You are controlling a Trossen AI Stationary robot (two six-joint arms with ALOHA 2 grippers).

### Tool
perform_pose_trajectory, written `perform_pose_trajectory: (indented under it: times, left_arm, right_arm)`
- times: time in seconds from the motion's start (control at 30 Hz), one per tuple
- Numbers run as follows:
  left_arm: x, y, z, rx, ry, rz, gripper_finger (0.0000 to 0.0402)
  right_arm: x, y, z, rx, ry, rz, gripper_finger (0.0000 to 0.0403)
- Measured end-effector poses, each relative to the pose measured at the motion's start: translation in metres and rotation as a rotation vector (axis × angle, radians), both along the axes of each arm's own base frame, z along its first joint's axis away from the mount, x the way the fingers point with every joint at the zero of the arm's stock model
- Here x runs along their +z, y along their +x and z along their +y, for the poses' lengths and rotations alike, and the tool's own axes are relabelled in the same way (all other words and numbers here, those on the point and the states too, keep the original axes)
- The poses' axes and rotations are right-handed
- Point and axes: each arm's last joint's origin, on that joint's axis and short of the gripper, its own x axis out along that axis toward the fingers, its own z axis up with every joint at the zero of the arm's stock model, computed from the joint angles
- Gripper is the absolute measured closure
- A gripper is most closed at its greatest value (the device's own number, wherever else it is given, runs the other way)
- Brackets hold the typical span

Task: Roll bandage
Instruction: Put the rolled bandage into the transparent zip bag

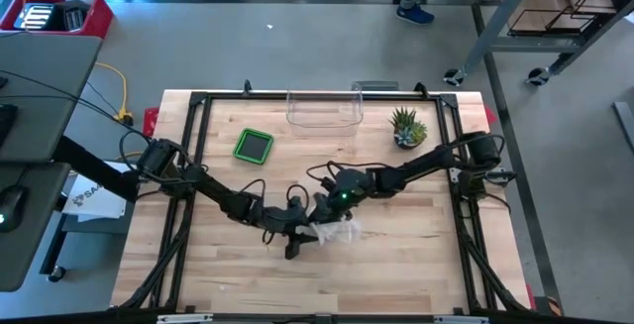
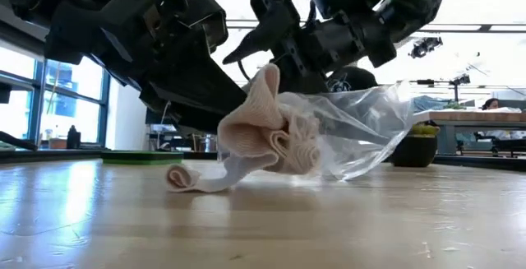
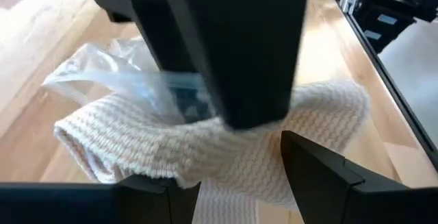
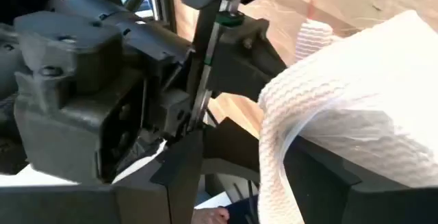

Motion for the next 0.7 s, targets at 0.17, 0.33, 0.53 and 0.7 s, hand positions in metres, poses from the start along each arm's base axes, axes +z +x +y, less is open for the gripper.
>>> perform_pose_trajectory:
  times: [0.17,0.33,0.53,0.7]
  left_arm:
    - [0.000,0.000,0.000,-0.014,0.044,-0.009,0.0213]
    - [0.004,-0.003,0.002,-0.015,0.071,0.018,0.0213]
    - [0.006,-0.007,0.003,-0.015,0.090,0.060,0.0213]
    - [0.020,-0.009,0.004,-0.015,0.115,0.018,0.0213]
  right_arm:
    - [0.009,0.006,0.000,0.001,-0.001,-0.037,0.0210]
    - [0.008,0.006,0.001,0.020,-0.027,0.002,0.0210]
    - [-0.001,0.001,0.000,0.005,-0.054,0.100,0.0210]
    - [-0.002,0.000,-0.001,-0.003,-0.068,0.114,0.0210]
